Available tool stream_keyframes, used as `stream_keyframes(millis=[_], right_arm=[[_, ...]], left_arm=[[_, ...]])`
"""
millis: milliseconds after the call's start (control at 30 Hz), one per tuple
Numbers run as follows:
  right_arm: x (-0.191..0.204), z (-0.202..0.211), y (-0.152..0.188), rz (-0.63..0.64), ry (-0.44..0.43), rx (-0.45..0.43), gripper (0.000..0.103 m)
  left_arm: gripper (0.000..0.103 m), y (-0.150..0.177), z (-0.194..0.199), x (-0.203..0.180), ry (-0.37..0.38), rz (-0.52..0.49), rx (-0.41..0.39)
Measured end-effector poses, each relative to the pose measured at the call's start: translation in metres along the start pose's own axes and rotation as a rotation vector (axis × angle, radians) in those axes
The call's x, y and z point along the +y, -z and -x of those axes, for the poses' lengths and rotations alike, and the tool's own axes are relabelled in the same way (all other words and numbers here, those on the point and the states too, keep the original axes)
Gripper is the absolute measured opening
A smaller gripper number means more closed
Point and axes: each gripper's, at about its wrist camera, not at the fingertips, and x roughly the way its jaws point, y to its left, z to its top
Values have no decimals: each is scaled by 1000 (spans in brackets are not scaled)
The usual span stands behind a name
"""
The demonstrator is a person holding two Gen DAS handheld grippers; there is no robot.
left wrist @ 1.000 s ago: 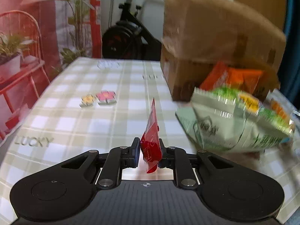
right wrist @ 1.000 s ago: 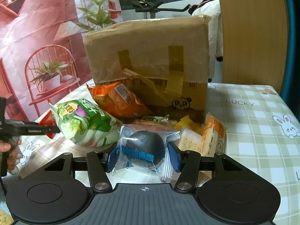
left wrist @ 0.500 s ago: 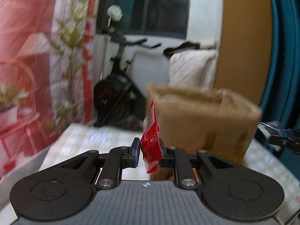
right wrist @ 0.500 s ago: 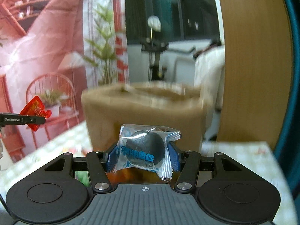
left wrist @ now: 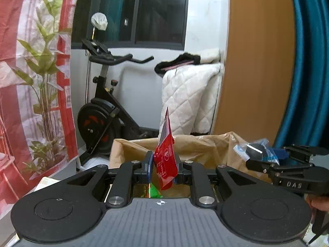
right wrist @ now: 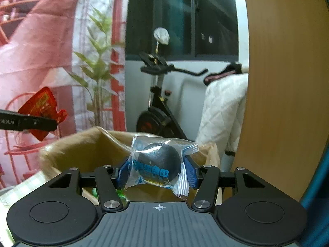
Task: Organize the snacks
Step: 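Carry both snacks over the box and open both tools, then withdraw both tools from the box back toward the snack pile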
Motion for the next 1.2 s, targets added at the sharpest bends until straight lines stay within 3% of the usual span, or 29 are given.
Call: stream_keyframes(millis=[200, 367, 533, 933, 1200], right_arm=[[-9, -26, 16, -52, 12, 64, 52], [-17, -25, 23, -90, 2, 69, 57], [-13, -11, 20, -58, 5, 53, 68], [10, 34, 14, -11, -17, 23, 70], [26, 62, 23, -27, -47, 27, 70]], left_arm=[[20, 1, -39, -8, -20, -45, 52], [48, 6, -55, -11, -16, -57, 100], [62, 11, -50, -7, -28, -62, 108], [71, 8, 9, 1, -36, -15, 46], [71, 16, 47, 5, -43, 4, 37]])
